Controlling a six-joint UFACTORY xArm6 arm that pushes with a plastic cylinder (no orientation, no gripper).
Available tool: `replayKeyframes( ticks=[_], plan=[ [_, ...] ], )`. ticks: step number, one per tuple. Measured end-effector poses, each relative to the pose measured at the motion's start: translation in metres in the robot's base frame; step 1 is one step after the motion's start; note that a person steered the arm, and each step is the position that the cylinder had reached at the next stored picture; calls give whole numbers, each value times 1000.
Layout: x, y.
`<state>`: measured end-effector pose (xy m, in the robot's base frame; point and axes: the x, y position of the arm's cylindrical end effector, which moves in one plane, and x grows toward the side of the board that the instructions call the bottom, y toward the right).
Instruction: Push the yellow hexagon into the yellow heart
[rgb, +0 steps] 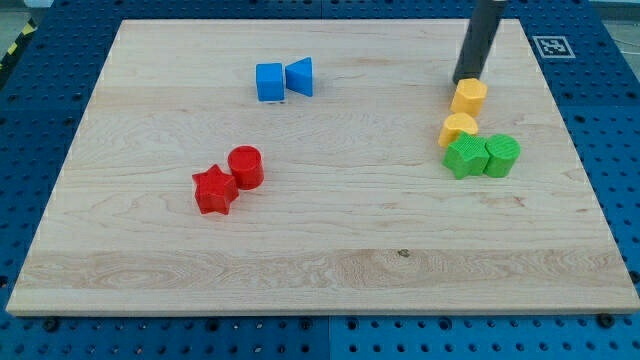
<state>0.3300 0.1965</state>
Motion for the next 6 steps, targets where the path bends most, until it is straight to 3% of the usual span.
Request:
replayKeyframes(
  ticks=[1,3,4,6],
  plan=[
    [18,6],
    [10,1],
    [42,0],
    [52,4]
  ],
)
